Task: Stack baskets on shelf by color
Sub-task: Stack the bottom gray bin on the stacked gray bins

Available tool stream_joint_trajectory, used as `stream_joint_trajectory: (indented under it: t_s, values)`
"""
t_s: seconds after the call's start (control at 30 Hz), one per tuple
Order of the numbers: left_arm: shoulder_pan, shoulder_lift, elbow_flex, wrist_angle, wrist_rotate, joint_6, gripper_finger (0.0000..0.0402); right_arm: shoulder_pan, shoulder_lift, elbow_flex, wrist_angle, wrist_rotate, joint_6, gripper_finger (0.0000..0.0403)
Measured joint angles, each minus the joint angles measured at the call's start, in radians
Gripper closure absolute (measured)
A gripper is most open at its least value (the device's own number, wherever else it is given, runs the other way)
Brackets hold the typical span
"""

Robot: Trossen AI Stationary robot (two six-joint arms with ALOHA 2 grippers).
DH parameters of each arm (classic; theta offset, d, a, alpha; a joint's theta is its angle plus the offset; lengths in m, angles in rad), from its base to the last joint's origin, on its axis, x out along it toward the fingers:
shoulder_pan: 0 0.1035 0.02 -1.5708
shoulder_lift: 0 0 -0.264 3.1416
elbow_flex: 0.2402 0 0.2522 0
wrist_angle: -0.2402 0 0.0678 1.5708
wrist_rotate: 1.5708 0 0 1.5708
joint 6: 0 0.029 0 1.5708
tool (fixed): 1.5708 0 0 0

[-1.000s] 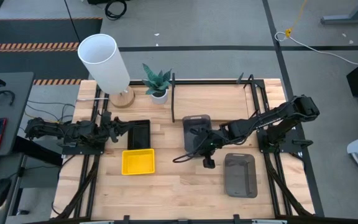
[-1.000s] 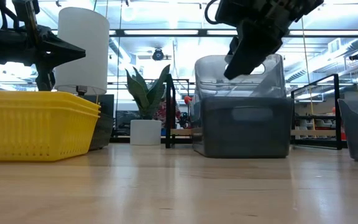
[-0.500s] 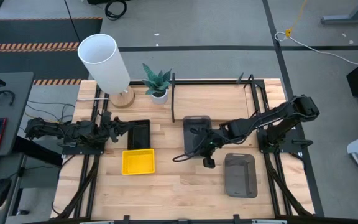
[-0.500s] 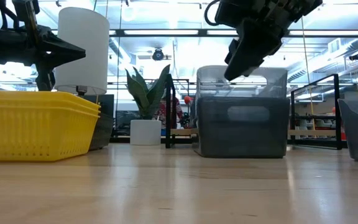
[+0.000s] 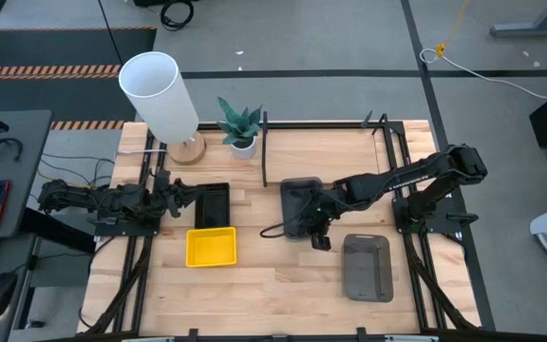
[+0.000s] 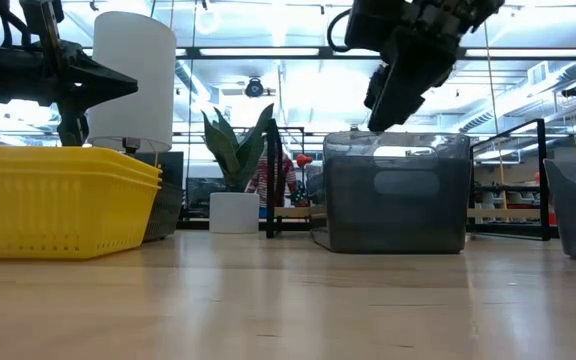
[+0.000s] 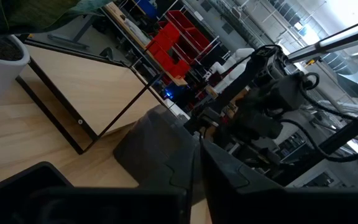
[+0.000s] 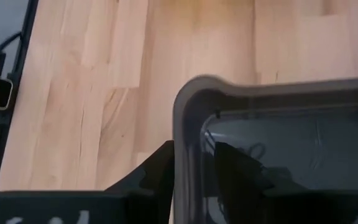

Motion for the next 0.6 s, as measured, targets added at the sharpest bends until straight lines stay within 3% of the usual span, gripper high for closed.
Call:
stream_joint_trajectory:
  t_s: [0.6]
  values:
    - [0.000, 0.000, 0.000, 0.000, 0.000, 0.000, 0.0367, -0.001, 0.000, 0.101, -0.135, 0.027, -0.014, 0.0217]
